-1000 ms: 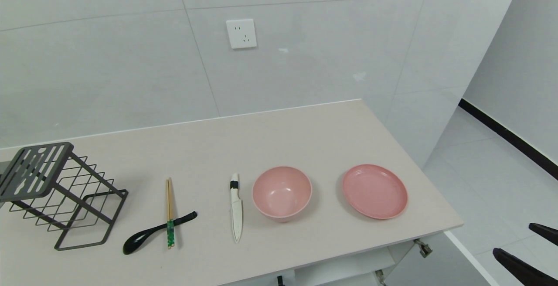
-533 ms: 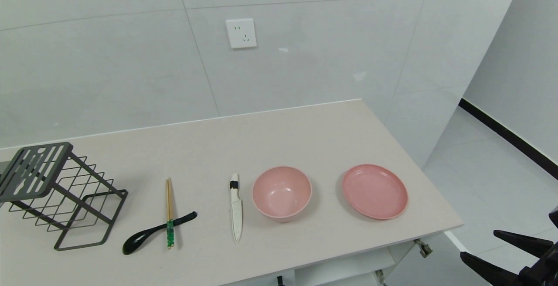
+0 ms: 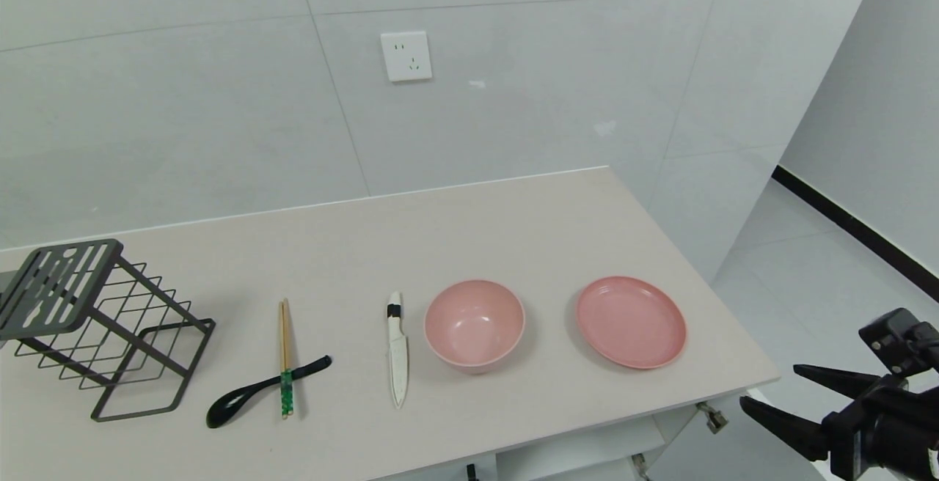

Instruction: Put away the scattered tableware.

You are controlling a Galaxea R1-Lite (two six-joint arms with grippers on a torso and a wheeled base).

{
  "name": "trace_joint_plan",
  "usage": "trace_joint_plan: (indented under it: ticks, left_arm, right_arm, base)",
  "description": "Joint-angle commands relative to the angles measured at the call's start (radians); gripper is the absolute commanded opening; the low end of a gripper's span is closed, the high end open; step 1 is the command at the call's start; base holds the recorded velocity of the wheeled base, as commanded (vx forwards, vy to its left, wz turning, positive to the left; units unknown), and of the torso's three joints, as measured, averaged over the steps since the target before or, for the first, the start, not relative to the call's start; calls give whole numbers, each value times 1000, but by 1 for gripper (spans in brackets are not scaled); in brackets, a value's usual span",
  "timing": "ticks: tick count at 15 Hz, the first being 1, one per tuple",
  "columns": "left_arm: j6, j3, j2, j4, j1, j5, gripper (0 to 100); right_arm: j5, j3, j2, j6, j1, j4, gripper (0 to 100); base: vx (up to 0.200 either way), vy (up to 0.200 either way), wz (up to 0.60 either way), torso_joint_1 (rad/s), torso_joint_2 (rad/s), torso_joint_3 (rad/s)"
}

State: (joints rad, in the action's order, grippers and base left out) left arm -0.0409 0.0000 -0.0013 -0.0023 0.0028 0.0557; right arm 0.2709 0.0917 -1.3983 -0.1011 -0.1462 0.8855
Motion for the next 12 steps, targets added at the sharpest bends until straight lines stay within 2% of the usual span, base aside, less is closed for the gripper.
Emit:
trace_joint_plan:
  ticks: [1, 12]
  left_arm:
    - [-1, 0, 1, -1, 0, 1, 100]
    - [-1, 0, 1, -1, 0, 1, 100]
  right_arm:
    - [-1, 51, -93, -3, 0, 1, 100]
    - [-1, 223, -373, -12, 4, 47, 100]
  base:
    - [0, 0, 0, 0, 0, 0]
    - [0, 0, 0, 0, 0, 0]
